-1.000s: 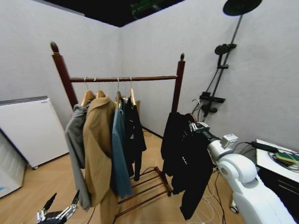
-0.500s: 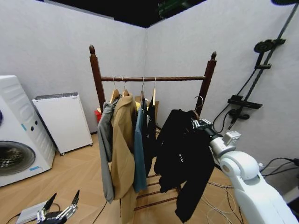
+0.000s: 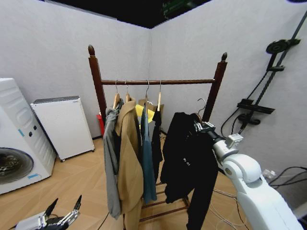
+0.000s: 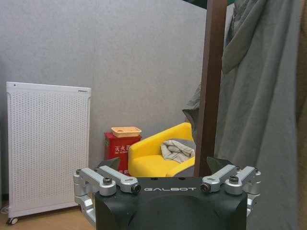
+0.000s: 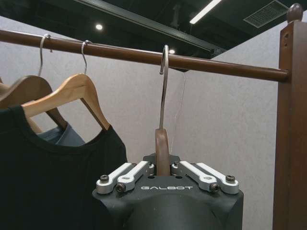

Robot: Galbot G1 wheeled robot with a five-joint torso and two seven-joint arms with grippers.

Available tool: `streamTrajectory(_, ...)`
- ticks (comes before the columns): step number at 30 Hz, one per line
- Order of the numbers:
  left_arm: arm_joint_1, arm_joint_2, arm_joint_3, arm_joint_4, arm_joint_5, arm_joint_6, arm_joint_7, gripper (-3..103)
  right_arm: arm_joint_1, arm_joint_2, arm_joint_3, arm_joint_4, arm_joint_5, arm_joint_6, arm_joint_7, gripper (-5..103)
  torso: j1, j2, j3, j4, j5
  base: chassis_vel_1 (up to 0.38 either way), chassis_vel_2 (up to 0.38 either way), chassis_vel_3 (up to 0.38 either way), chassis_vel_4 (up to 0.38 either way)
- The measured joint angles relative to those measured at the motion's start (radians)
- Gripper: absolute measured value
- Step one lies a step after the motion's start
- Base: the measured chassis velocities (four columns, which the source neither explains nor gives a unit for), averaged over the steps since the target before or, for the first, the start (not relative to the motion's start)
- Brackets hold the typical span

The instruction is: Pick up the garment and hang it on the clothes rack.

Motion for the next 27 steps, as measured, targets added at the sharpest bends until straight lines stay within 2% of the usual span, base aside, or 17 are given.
streamTrajectory(2,0.0,0.0,0.0,0.0,0.0,0.0,0.0,100,0.006,-0.009,0.003,0.013,0.008,-0.006,0.001,9,0.001,0.0,0.0,-0.0005,0.0,-0.205,0.188,0.204,-0.207)
streamTrajectory(5,0.0,0.0,0.0,0.0,0.0,0.0,0.0,100,0.037,-0.019,0.001,0.021,0.021,-0.016,0.006,9,0.001,-0.001,0.001,0.0001,0.0004,-0.125,0.152,0.103,-0.138)
streamTrajectory(11,0.0,0.0,0.0,0.0,0.0,0.0,0.0,100,0.214,-0.054,-0.058,0.008,0.098,-0.073,0.04,9,0.0,0.0,0.0,0.0,-0.0001,-0.027,0.032,0.013,-0.027)
streamTrajectory(14,0.0,0.0,0.0,0.0,0.0,0.0,0.0,100,0.341,-0.067,-0.129,-0.046,0.135,-0.104,0.054,9,-0.001,0.001,0.0,0.0003,-0.0007,0.043,-0.046,-0.04,0.058)
streamTrajectory(19,0.0,0.0,0.0,0.0,0.0,0.0,0.0,100,0.427,-0.066,-0.204,-0.114,0.137,-0.126,0.059,9,-0.001,0.001,0.0,-0.0002,0.0001,0.02,-0.026,-0.038,0.023)
streamTrajectory(27,0.0,0.0,0.0,0.0,0.0,0.0,0.0,100,0.577,-0.02,-0.334,-0.215,0.109,-0.175,0.069,9,0.0,0.0,0.0,0.0004,-0.0002,0.0,0.0,0.0,0.0)
